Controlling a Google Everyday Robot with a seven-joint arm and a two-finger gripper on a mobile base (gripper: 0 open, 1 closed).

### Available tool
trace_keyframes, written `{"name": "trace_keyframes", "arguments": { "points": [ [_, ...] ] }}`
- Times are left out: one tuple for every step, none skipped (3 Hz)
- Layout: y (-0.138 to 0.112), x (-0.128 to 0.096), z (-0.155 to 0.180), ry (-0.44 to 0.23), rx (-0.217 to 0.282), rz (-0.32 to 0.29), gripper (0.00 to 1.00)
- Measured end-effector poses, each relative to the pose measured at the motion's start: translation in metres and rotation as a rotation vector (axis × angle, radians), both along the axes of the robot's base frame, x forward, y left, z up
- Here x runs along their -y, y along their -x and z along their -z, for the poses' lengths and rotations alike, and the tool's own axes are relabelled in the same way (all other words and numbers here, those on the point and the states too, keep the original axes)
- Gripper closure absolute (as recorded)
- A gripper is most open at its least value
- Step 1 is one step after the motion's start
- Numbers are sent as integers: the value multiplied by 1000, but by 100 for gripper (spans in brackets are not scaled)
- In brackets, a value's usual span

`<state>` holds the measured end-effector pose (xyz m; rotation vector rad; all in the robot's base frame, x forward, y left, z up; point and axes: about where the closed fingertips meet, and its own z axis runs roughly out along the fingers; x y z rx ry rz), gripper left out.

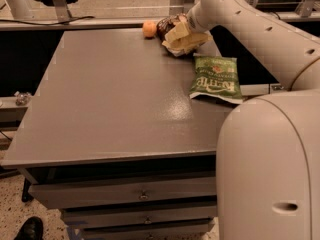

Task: Move brown chip bag near orange

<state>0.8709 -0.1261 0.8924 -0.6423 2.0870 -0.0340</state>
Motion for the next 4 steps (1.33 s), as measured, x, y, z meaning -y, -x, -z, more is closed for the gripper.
{"name": "trace_keyframes", "arguments": {
  "points": [
    [5, 2, 2, 2, -11, -10, 0],
    [9, 9, -2, -41, -1, -22, 0],
    [9, 23, -22, -151, 62, -49, 0],
    [23, 37, -60, -246, 135, -114, 0]
  ]
}}
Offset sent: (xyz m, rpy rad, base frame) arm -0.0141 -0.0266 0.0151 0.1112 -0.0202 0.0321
